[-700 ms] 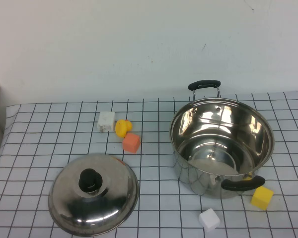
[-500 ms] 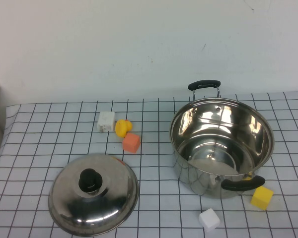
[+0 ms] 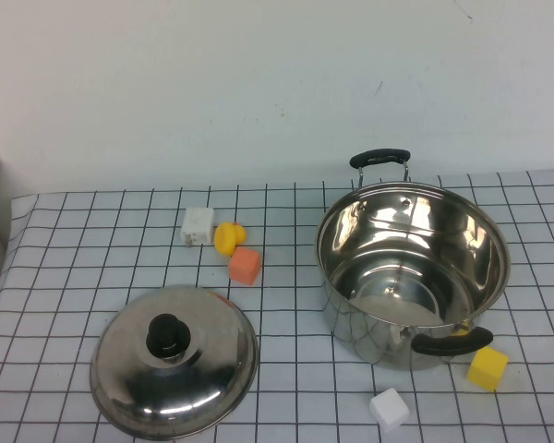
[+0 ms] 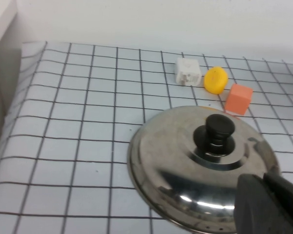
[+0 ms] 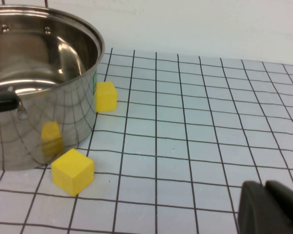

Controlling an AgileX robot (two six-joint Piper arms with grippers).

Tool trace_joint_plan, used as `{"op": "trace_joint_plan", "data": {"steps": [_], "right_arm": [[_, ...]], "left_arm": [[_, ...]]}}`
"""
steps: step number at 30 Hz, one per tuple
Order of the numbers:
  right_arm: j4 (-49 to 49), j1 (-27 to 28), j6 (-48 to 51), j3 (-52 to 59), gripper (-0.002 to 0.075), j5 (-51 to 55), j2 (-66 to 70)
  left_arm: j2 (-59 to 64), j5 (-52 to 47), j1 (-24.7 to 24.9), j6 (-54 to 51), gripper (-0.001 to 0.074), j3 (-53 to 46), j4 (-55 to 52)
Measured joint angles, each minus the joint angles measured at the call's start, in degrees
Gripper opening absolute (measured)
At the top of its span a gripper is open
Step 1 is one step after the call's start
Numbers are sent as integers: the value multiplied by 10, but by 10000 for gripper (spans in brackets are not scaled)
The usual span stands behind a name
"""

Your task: Cover the pot

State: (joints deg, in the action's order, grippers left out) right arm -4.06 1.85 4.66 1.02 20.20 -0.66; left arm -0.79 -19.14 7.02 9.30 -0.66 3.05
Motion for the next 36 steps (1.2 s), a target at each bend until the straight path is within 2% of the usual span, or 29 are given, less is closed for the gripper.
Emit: {"op": "trace_joint_plan", "data": {"steps": [8,12,15,23,29,32,36], "right_arm": [[0,0,0,0,11,0,0],[0,0,0,0,11,0,0],[0,0,0,0,11,0,0],[0,0,0,0,11,0,0],[0,0,0,0,11,0,0],[0,0,0,0,10,0,0],[0,0,0,0,10,0,0]], "left_arm": [[0,1,0,1,-1,0,26],[0,42,0,1,-1,-5,30],[0,123,0,1,-1,-5,31],[0,427,0,9,-1,-5,39],[0,563,0,9,-1,-5,46],[-1,550,0,9,-1,-1,60],[-1,363,0,7,-1,73,83]]}}
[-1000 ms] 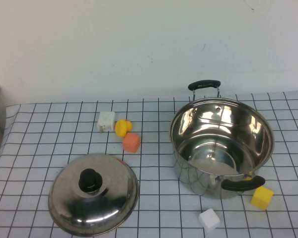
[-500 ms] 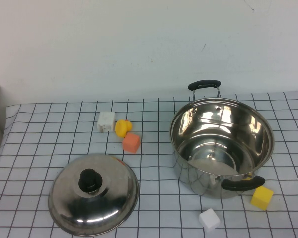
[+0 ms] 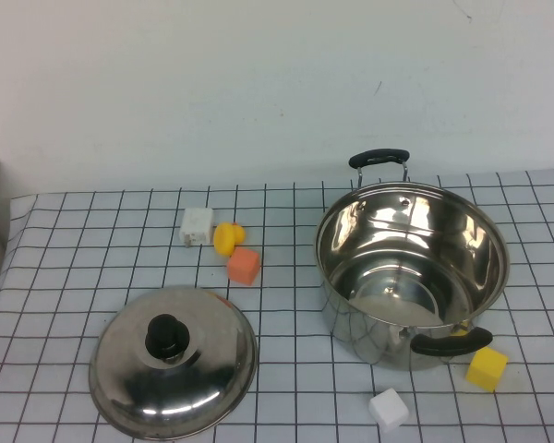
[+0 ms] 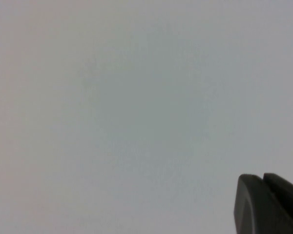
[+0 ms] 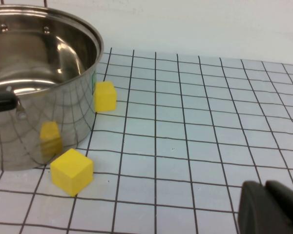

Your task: Cover the pot

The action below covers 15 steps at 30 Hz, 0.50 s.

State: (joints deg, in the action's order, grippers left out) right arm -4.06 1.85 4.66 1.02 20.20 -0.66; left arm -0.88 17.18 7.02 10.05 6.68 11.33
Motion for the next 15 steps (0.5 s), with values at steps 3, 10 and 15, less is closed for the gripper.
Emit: {"op": "trace_joint_plan", "data": {"steps": [3,10,15], "right_arm": [[0,0,0,0,10,0,0],[0,0,0,0,10,0,0],[0,0,0,0,10,0,0]], "left_arm": [[28,-109,0,-21,-1,75,8],[190,-152,0,-53,-2,173,-21],[305,-93,0,-57,-2,189,-50]]}}
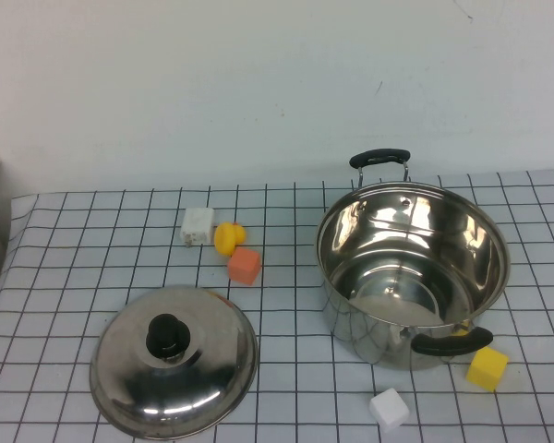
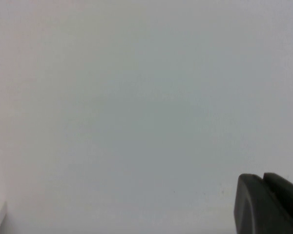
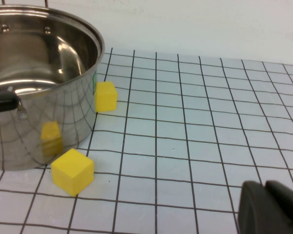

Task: Cover the pot
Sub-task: Pick up the pot lid

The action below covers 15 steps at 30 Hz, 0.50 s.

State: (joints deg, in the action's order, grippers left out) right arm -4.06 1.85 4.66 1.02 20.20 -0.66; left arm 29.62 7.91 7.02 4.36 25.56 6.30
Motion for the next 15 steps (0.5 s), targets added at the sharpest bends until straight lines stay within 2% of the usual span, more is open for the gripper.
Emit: {"op": "trace_joint_plan", "data": {"steps": [8,15], "right_arm": [[0,0,0,0,10,0,0],[0,0,0,0,10,0,0]], "left_arm": [[183,185,0,78,-2,2,-2],[361,233,0,135,4,2,-22]]}}
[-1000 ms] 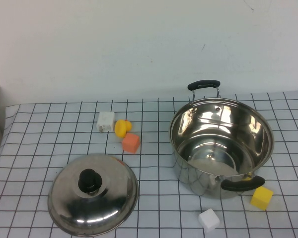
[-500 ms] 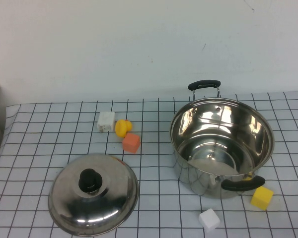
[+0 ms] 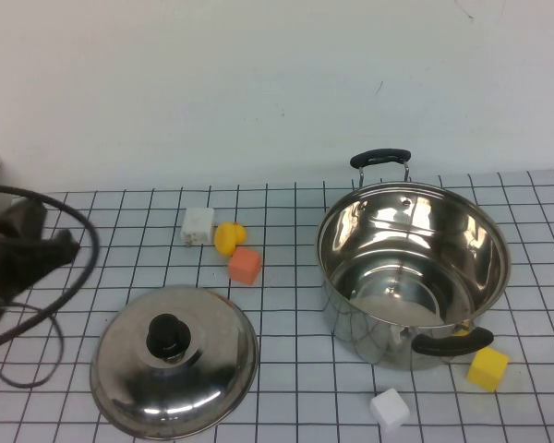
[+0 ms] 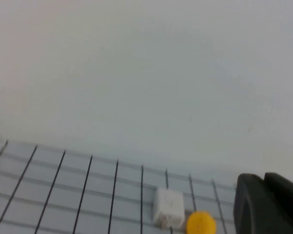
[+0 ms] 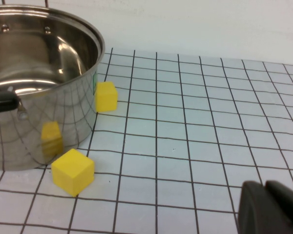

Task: Cover the pot
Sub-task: Pick up the pot lid

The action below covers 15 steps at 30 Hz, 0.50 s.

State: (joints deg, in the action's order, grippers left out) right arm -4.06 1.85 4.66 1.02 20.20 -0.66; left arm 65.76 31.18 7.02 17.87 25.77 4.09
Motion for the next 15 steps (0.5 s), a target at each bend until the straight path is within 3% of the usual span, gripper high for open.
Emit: {"op": "trace_joint_plan", "data": {"steps": [3,8,11,15], "right_arm": [[0,0,0,0,10,0,0],[0,0,0,0,10,0,0],[0,0,0,0,10,0,0],[0,0,0,0,10,0,0]], "left_arm": [[69,49,2,5,32,-4,-3],[161,228,37,-26,115,-41,-46],[215,286,65,-66,216,-52,-69],[293,320,84,-118,409,-52,-60]]}}
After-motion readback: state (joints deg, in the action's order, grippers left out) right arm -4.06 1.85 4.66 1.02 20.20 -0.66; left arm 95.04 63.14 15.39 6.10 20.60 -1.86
